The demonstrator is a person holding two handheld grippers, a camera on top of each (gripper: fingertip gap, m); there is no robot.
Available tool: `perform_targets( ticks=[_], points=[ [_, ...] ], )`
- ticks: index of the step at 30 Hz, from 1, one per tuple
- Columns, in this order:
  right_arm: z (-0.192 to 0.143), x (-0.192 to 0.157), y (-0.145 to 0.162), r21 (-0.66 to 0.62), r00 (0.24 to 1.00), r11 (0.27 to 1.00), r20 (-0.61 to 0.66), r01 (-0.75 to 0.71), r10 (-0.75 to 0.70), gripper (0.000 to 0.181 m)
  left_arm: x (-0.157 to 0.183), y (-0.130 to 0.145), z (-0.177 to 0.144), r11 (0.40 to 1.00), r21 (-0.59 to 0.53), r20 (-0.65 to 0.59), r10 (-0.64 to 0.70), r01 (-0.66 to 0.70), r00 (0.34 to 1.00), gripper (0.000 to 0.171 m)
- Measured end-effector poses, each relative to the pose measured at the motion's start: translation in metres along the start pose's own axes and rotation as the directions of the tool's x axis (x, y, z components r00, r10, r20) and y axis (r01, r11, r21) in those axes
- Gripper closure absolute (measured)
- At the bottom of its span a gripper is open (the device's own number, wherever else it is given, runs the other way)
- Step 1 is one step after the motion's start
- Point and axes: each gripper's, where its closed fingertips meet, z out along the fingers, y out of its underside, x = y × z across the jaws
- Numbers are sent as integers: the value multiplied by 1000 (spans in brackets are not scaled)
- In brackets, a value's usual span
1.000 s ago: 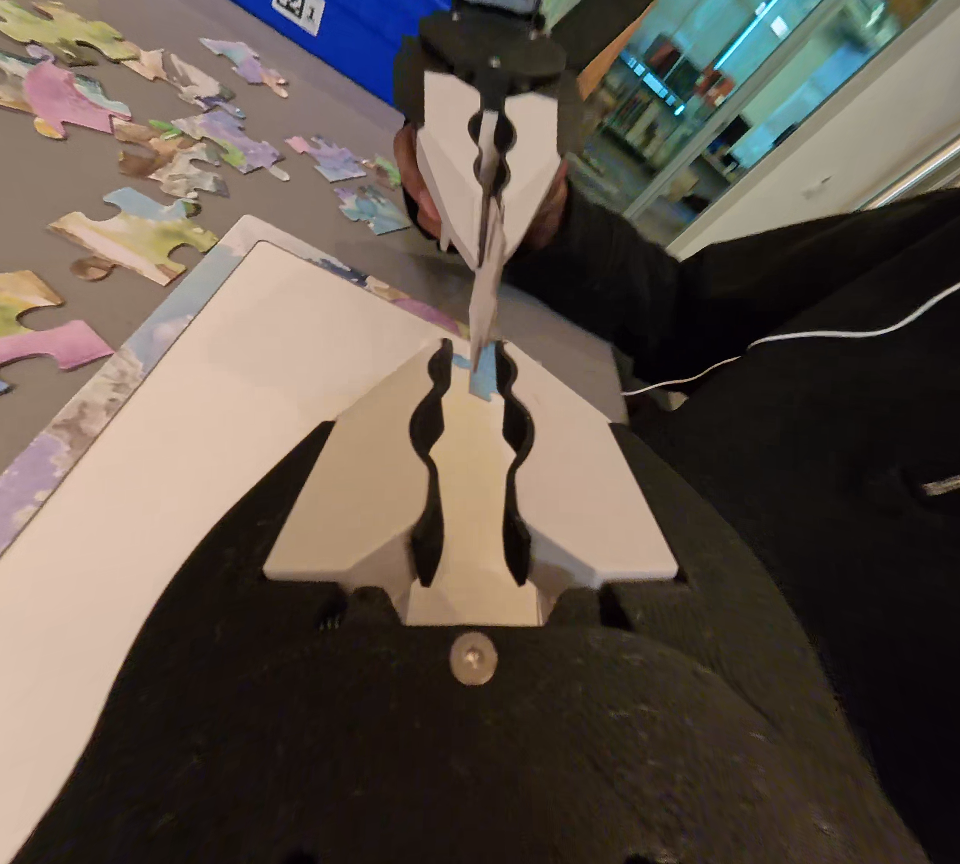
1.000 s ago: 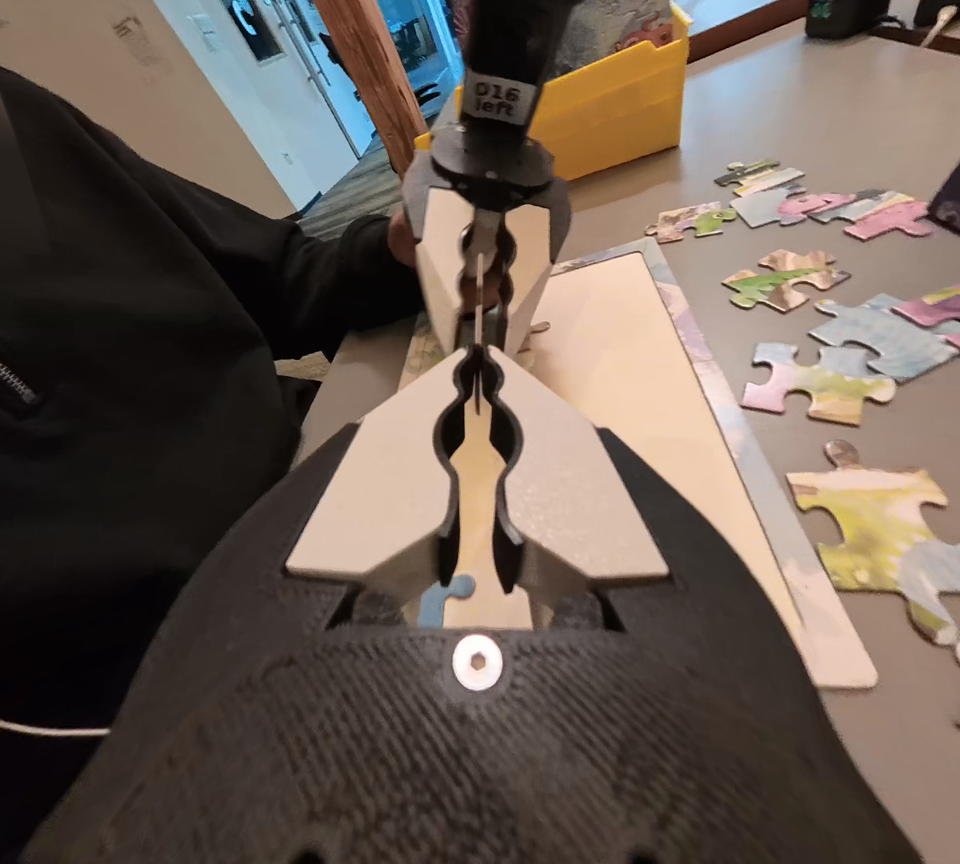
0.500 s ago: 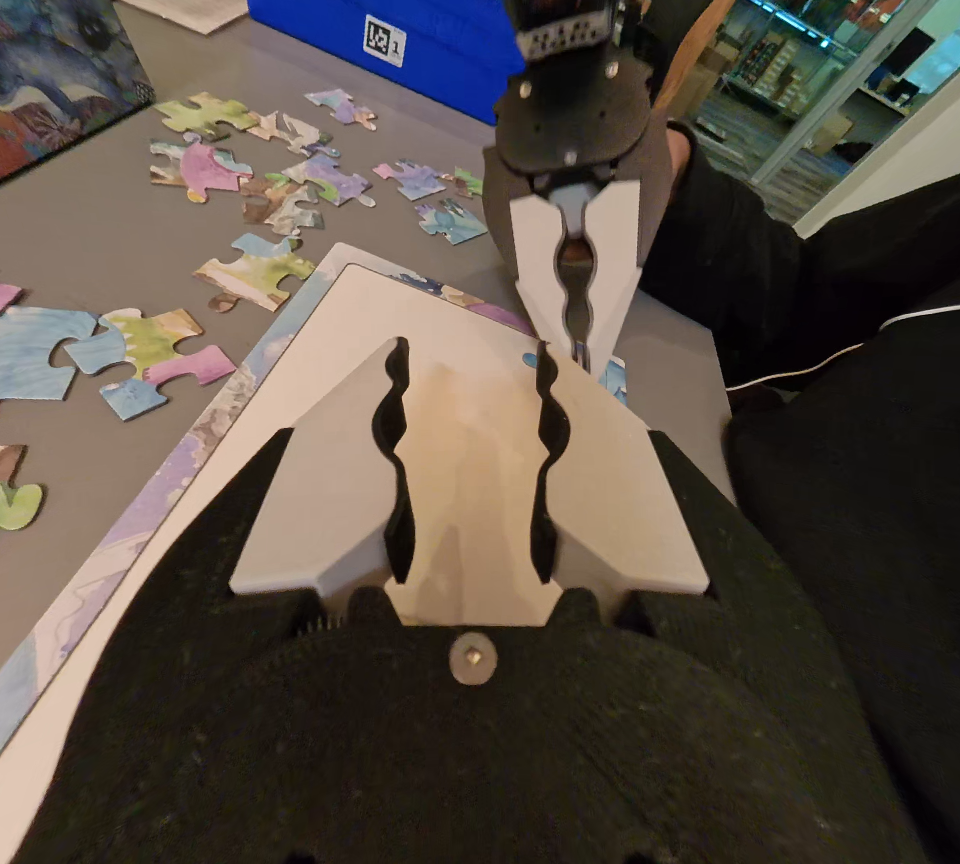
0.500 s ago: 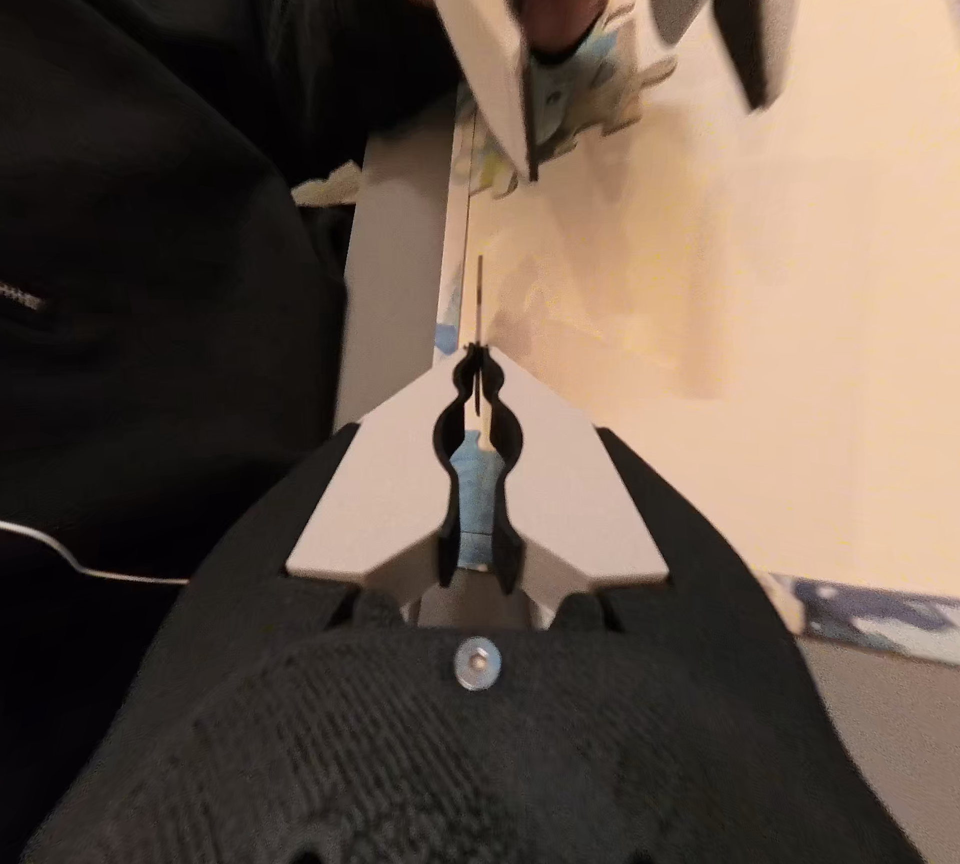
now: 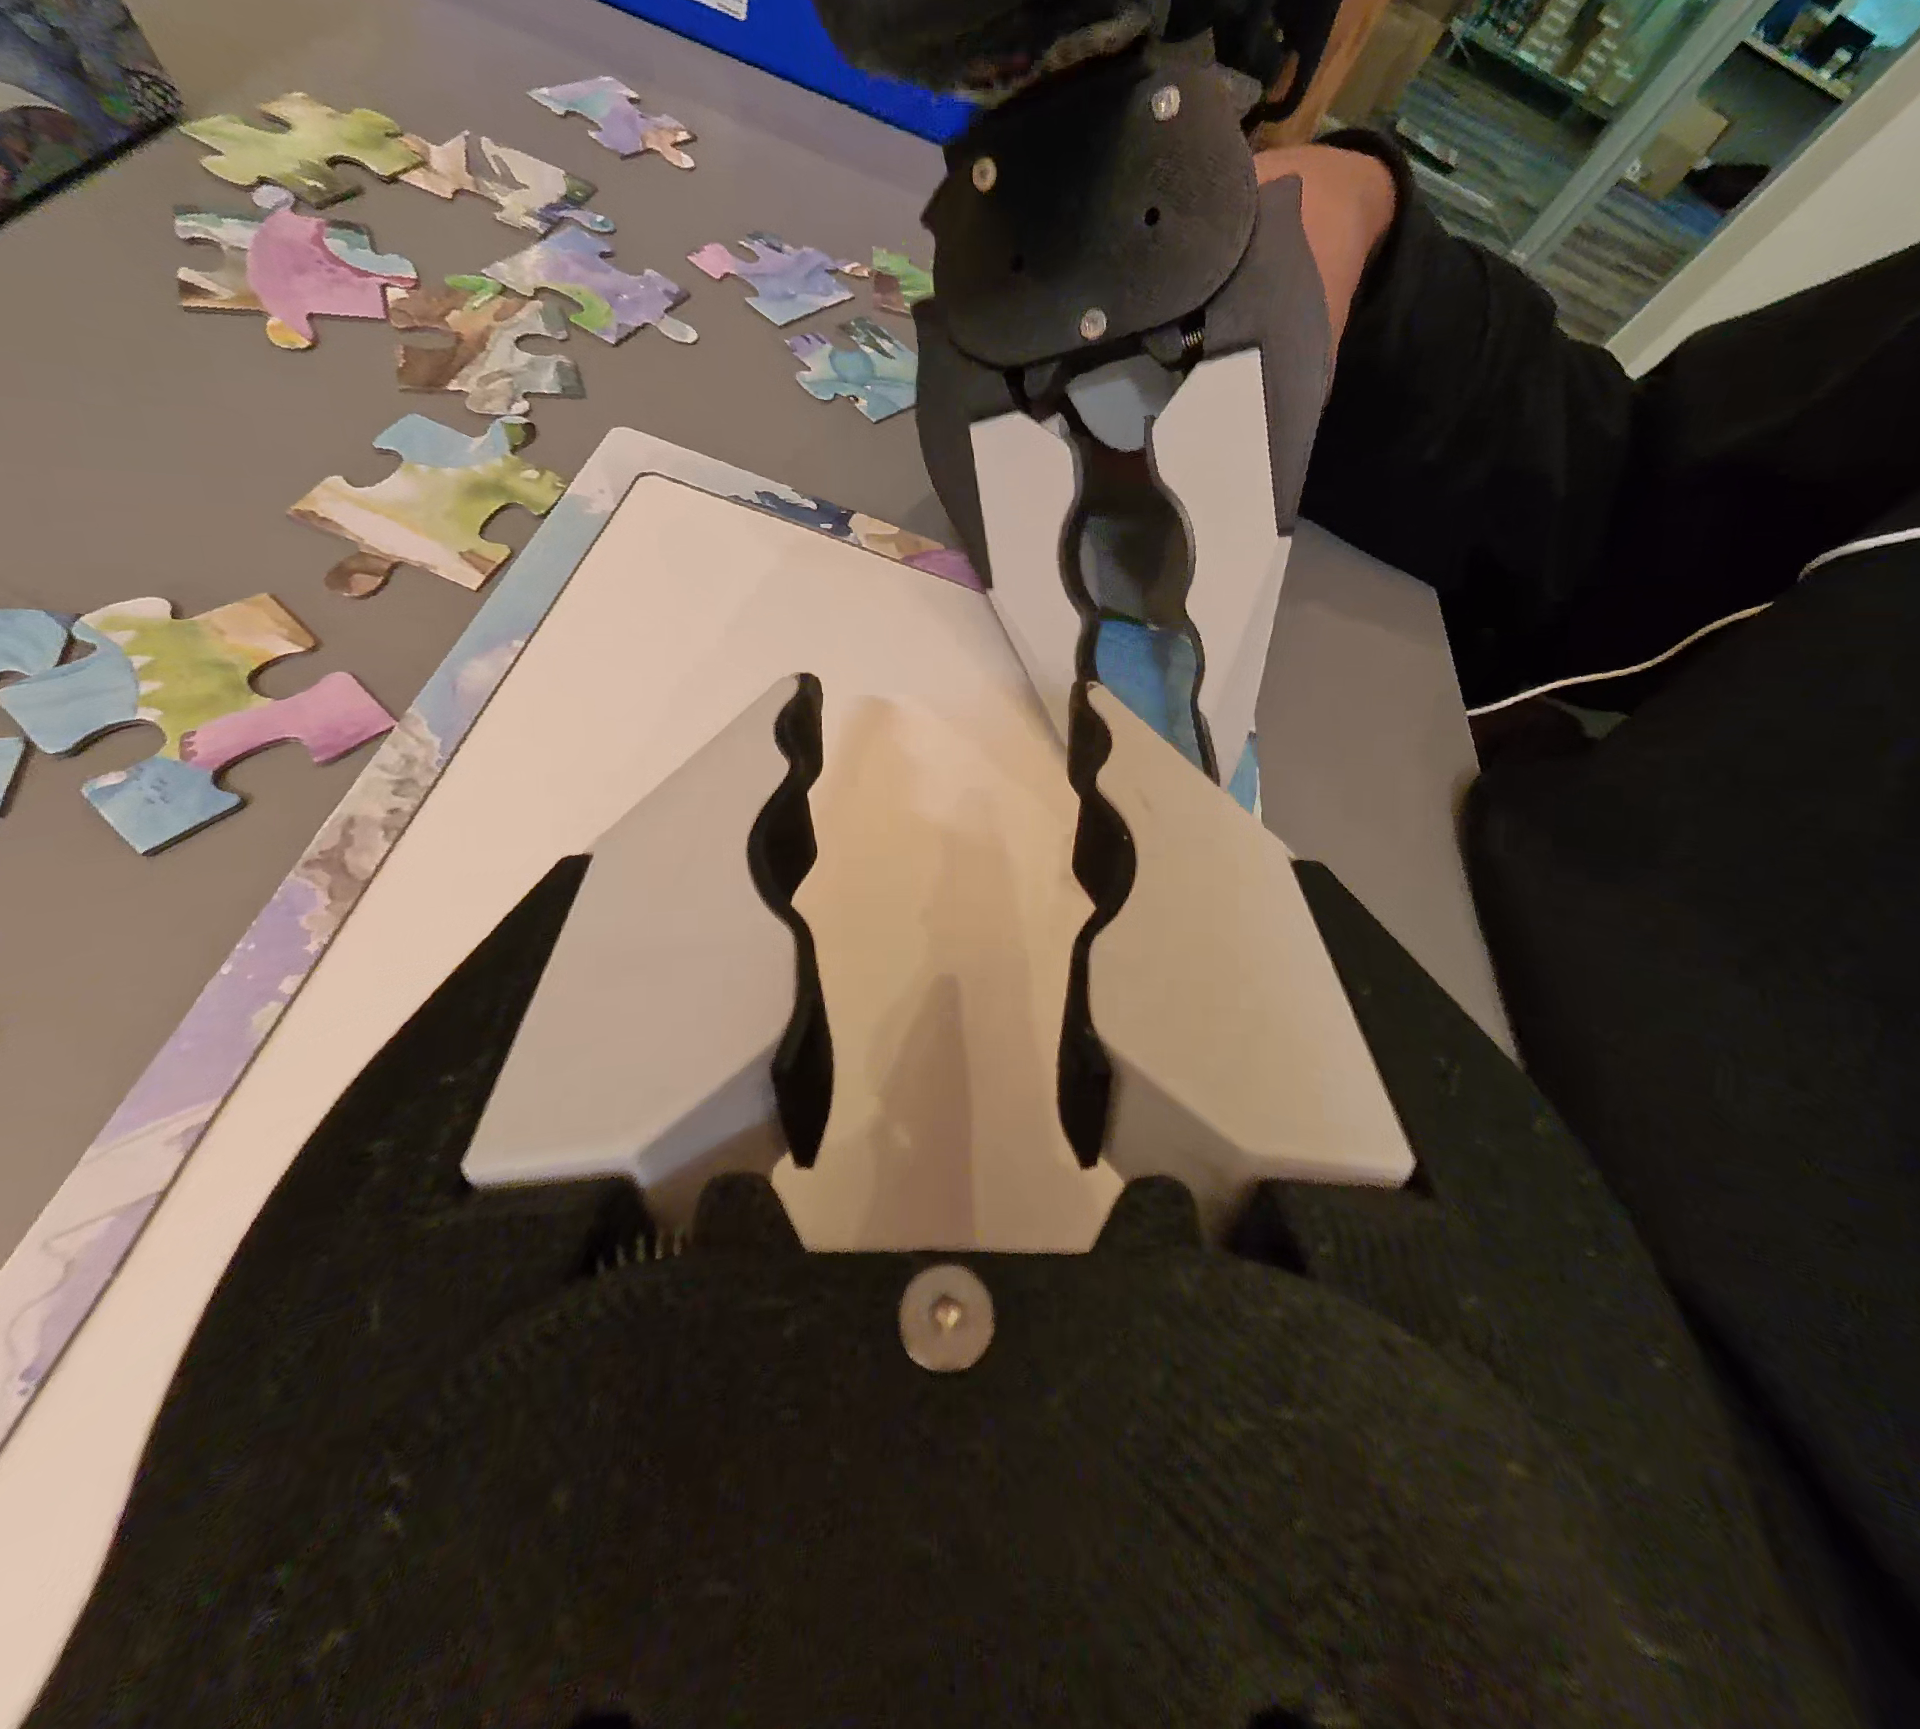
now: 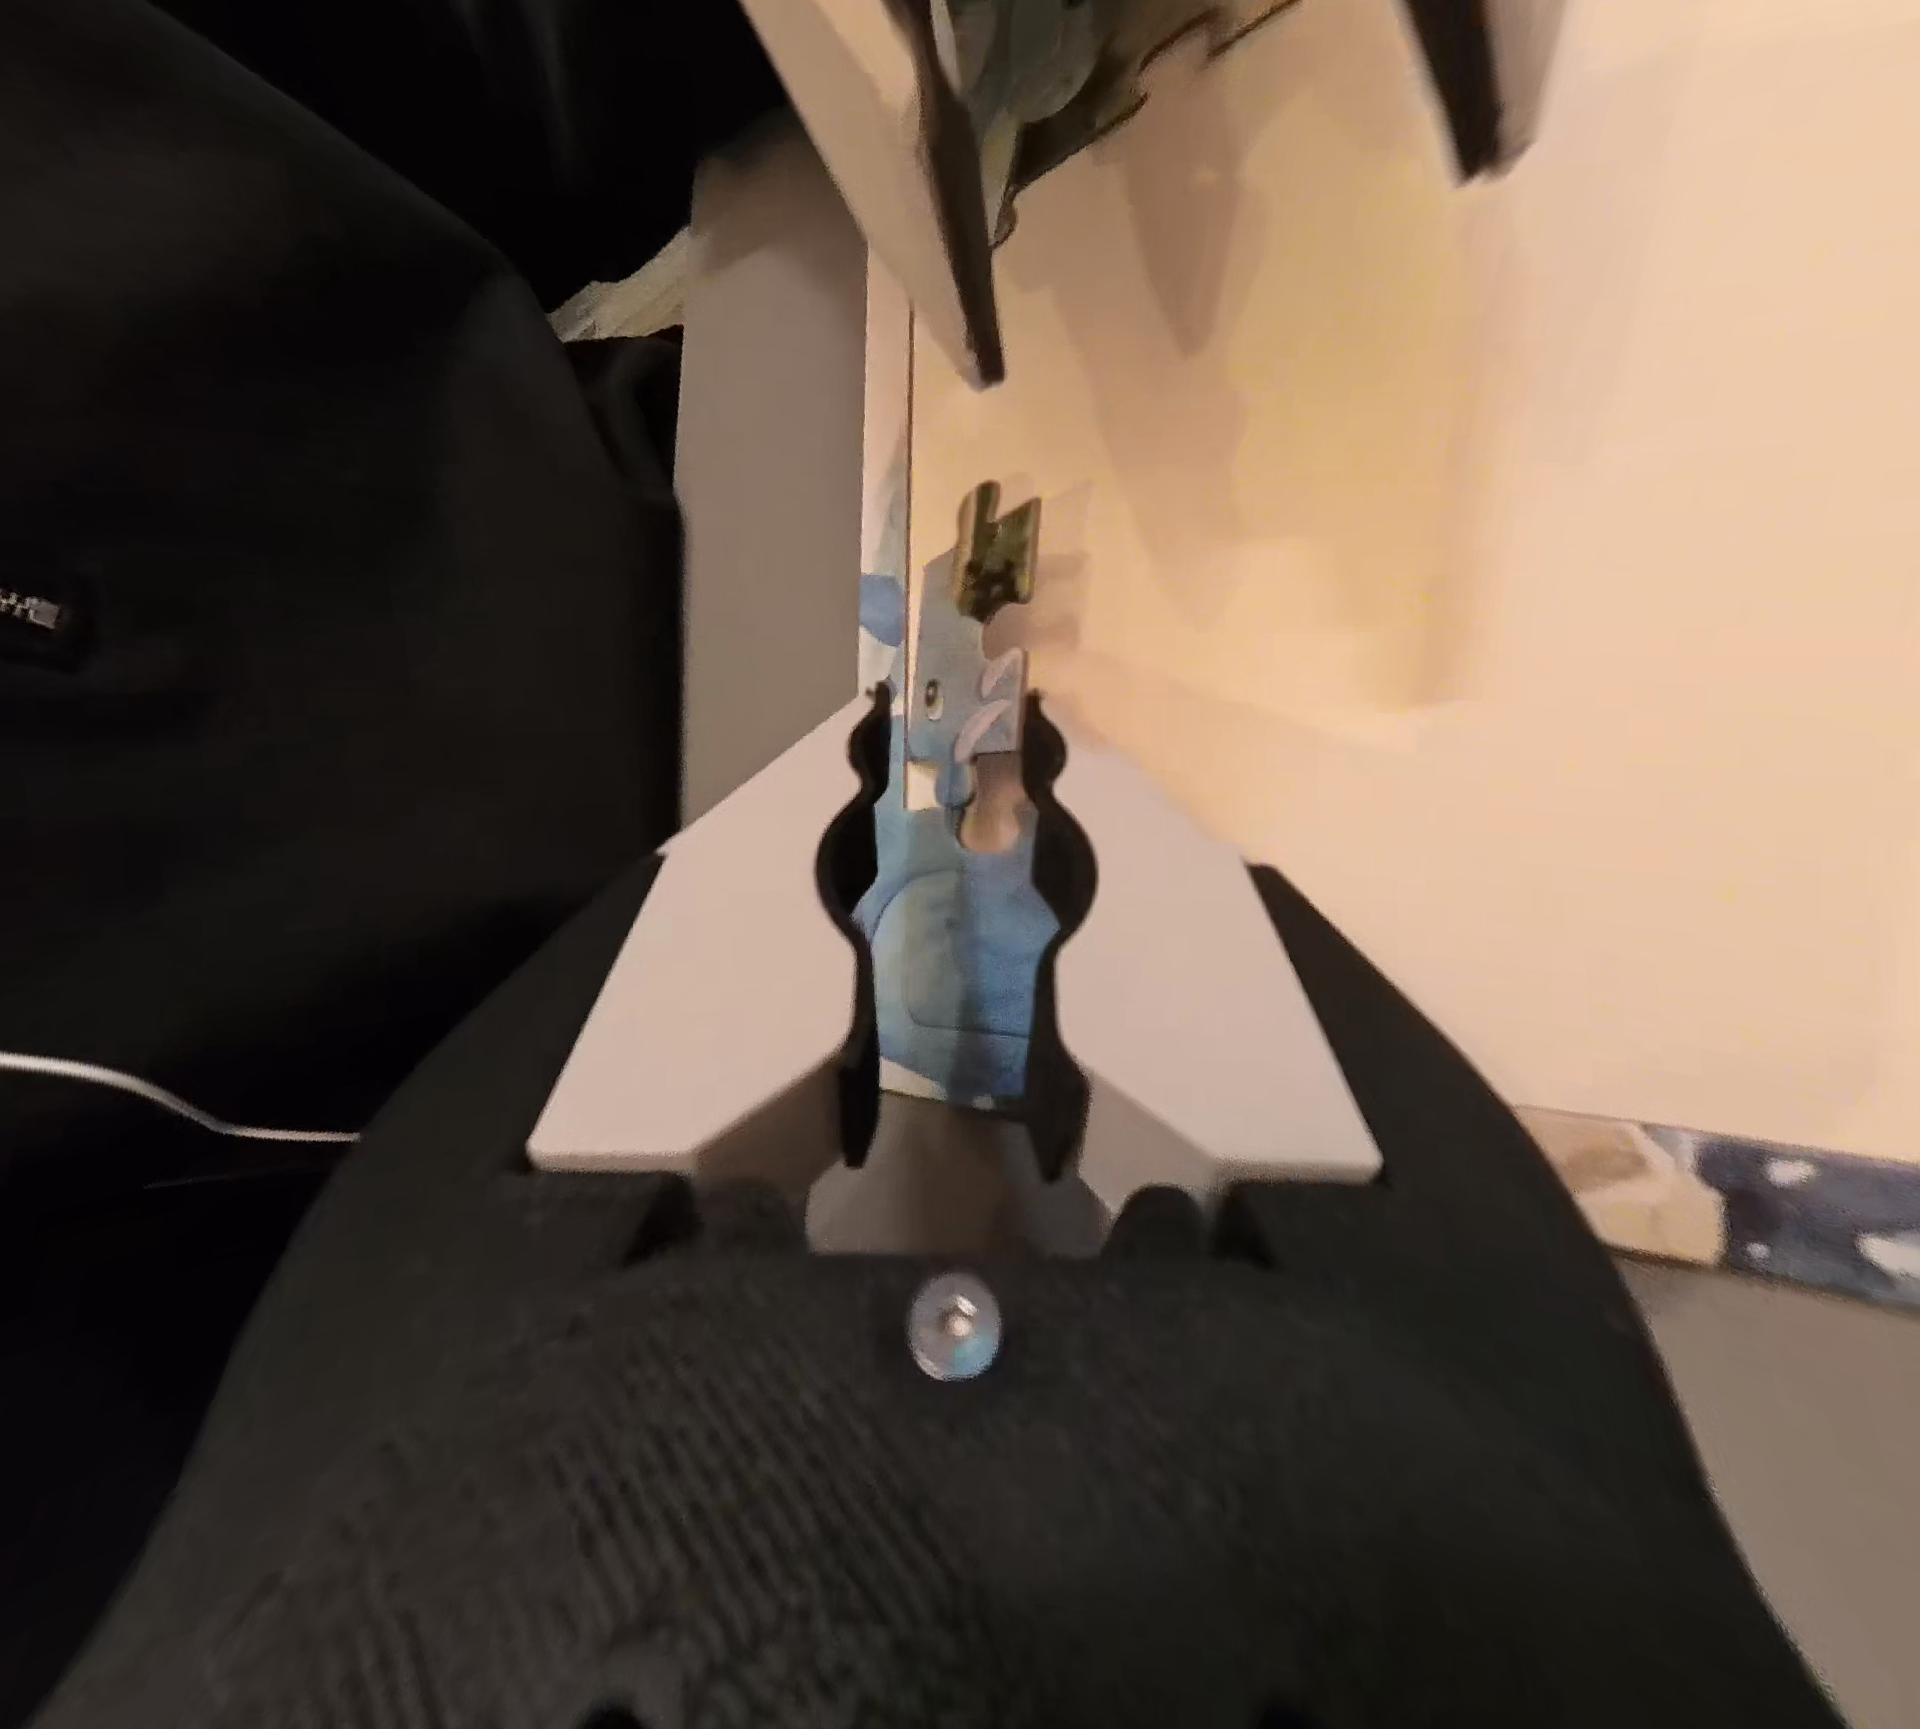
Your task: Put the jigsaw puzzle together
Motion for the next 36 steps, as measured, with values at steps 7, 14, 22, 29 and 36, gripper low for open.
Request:
perform_targets(
  ticks=[7, 14, 22, 29, 36],
  points=[
    [-26, 10, -15, 133, 999, 991, -45, -10, 16, 158, 16, 19, 11, 989, -122, -55, 81, -87, 995, 131],
    [-25, 10, -6, 97, 999, 995, -32, -8, 11, 159, 27, 43, 21, 940, -265, -80, 201, -216, 976, 135],
    [-21, 7, 0, 53, 999, 998, -35, 29, -28, 162, 27, 62, 13, 901, -352, -125, 224, -254, 966, 139],
    [-51, 11, -8, 236, 980, 961, -169, 142, -104, 163, 37, 65, 7, 884, -343, -131, 289, -317, 948, 127],
    [-66, 5, -3, 354, 861, 850, -469, 389, -198, 157, 39, 72, 6, 875, -348, -4, 357, -336, 934, 128]
  ],
)
